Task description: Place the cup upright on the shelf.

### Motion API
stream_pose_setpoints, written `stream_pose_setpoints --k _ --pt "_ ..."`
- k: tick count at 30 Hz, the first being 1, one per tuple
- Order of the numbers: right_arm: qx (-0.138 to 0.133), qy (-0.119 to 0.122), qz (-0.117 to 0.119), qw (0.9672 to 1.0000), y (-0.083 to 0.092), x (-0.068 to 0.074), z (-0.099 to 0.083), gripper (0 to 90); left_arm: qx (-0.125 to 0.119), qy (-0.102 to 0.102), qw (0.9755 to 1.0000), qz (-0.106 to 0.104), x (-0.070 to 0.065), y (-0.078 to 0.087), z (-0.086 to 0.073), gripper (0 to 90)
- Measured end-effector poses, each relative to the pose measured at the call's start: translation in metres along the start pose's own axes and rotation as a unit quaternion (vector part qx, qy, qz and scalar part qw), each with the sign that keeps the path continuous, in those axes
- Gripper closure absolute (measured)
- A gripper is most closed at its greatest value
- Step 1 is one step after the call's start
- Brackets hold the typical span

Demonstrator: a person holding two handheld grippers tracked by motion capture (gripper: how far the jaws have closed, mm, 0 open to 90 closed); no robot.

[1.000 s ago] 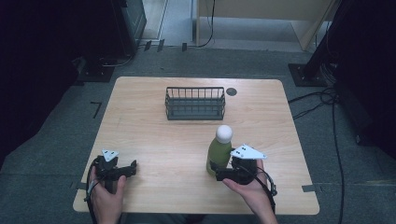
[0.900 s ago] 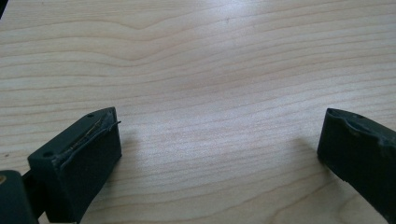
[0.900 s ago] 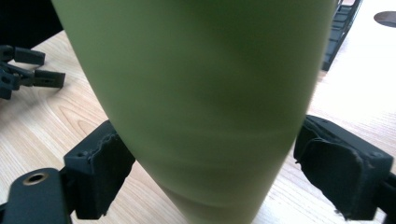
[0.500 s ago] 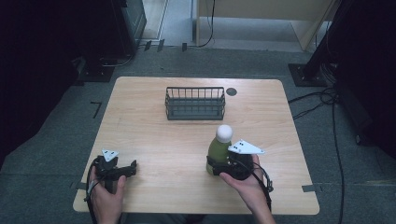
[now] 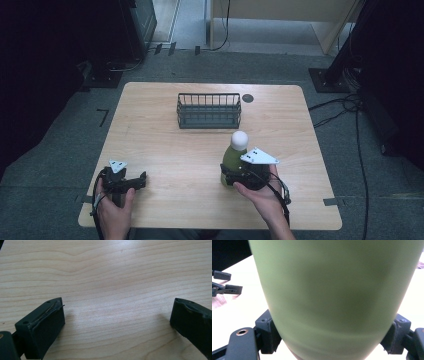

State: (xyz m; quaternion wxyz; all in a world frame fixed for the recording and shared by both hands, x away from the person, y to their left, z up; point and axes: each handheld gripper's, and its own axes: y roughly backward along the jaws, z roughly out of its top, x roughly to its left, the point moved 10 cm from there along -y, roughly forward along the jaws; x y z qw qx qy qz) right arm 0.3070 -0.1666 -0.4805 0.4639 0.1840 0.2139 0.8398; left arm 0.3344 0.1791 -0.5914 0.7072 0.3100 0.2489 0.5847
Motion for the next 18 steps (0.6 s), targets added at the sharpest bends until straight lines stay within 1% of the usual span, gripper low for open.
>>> stream_pose_setpoints --k 4,6,9,10,18 --pt "0.001 -0.005 0.002 1.0000 0.000 -0.001 0.002 20.0 0.000 0.000 1.0000 0.000 0.000 0.000 0.000 0.0" --pt "-0.003 -0.008 0.005 1.0000 0.001 -0.002 0.006 20.1 0.000 0.000 1.0000 0.000 0.000 0.000 0.000 0.0" --pt "-0.003 -0.008 0.003 1.0000 0.002 -0.003 0.008 20.1 0.000 0.000 1.0000 0.000 0.000 0.000 0.000 0.0" --pt "-0.005 -0.003 0.000 1.0000 0.002 -0.004 0.011 20.1 -0.001 -0.001 1.0000 -0.001 0.000 0.000 0.000 0.0" --pt "-0.007 0.002 -0.001 1.0000 0.002 -0.005 0.022 20.2 0.000 -0.001 1.0000 -0.001 -0.001 0.000 0.000 0.0"
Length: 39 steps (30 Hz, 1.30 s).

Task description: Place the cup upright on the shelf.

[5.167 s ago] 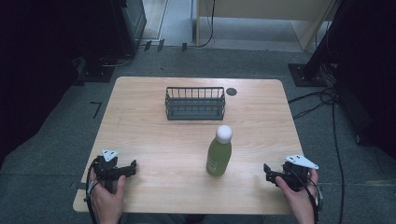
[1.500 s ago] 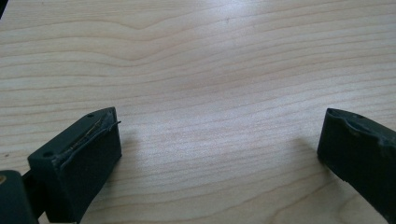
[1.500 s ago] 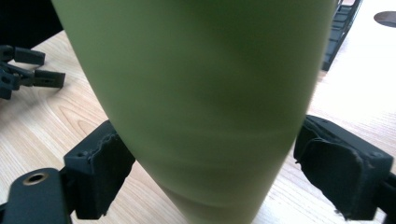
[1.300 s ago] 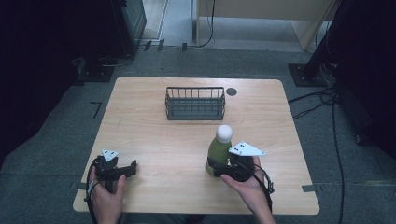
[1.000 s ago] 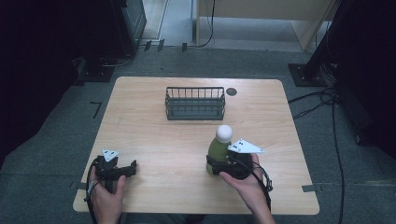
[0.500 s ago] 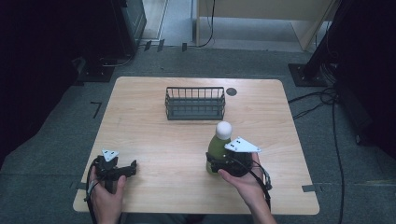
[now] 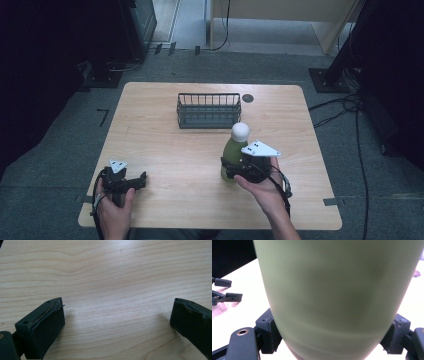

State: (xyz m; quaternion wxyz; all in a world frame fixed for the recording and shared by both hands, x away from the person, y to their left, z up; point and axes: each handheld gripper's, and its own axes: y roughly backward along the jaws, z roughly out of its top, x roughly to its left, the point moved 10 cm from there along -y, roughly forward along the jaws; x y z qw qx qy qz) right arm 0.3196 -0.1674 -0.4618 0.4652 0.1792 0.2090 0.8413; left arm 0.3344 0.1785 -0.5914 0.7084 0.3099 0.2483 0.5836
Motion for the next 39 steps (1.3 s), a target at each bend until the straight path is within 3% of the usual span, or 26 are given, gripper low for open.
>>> stream_pose_setpoints --k 39 --pt "-0.007 0.004 -0.017 0.9998 -0.020 -0.019 0.056 20.3 -0.001 0.001 1.0000 0.000 0.000 0.000 0.000 0.0"
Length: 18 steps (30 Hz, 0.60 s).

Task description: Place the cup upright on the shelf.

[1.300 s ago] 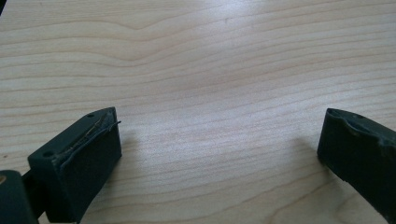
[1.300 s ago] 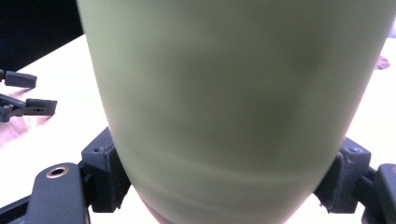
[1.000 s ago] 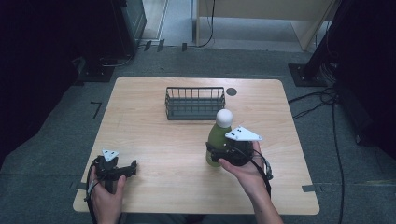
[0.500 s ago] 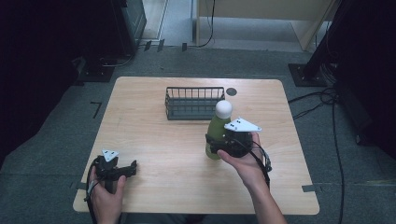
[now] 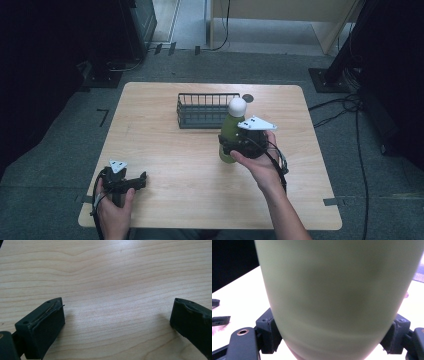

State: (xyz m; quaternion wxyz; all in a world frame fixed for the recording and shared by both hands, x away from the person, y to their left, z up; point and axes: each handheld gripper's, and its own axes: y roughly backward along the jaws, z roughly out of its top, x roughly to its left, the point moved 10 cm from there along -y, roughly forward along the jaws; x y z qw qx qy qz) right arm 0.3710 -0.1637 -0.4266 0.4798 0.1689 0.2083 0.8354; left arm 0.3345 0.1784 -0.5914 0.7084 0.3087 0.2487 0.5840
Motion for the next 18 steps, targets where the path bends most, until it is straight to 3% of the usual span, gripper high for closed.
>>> stream_pose_setpoints --k 18 --pt "0.001 0.004 -0.015 0.9999 -0.015 -0.011 0.030 20.3 0.000 0.000 1.0000 0.000 0.000 0.000 0.000 0.0"
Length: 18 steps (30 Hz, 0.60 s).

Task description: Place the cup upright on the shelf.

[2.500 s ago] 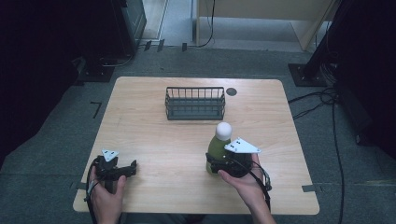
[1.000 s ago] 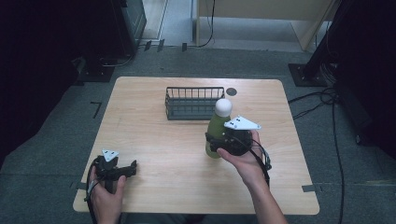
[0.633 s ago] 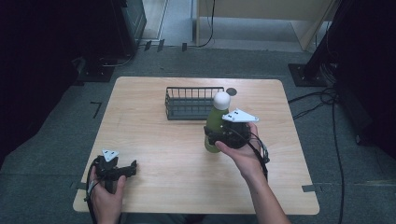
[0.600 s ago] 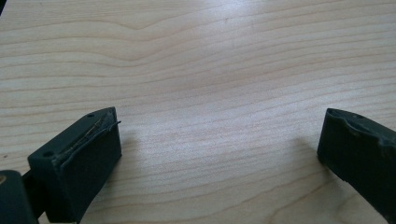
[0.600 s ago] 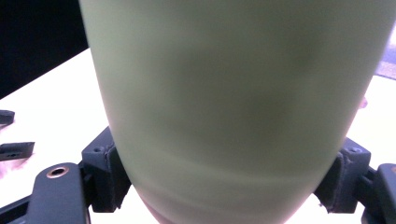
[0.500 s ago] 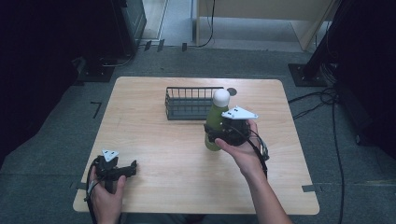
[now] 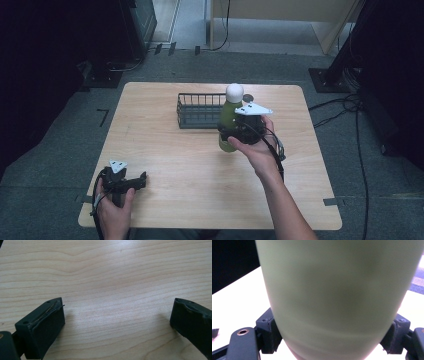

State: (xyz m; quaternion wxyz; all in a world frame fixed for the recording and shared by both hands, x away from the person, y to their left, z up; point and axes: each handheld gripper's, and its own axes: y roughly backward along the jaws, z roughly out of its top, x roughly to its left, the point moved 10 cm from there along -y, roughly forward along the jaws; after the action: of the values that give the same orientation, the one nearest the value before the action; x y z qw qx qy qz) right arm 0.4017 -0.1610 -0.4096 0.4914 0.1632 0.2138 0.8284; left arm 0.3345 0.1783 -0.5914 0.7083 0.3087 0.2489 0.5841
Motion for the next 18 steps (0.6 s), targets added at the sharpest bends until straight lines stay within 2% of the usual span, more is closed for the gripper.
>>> stream_pose_setpoints --k 18 --pt "-0.002 -0.016 -0.013 0.9998 -0.017 -0.018 0.031 20.4 0.000 0.000 1.0000 0.000 0.000 0.000 0.000 0.0"
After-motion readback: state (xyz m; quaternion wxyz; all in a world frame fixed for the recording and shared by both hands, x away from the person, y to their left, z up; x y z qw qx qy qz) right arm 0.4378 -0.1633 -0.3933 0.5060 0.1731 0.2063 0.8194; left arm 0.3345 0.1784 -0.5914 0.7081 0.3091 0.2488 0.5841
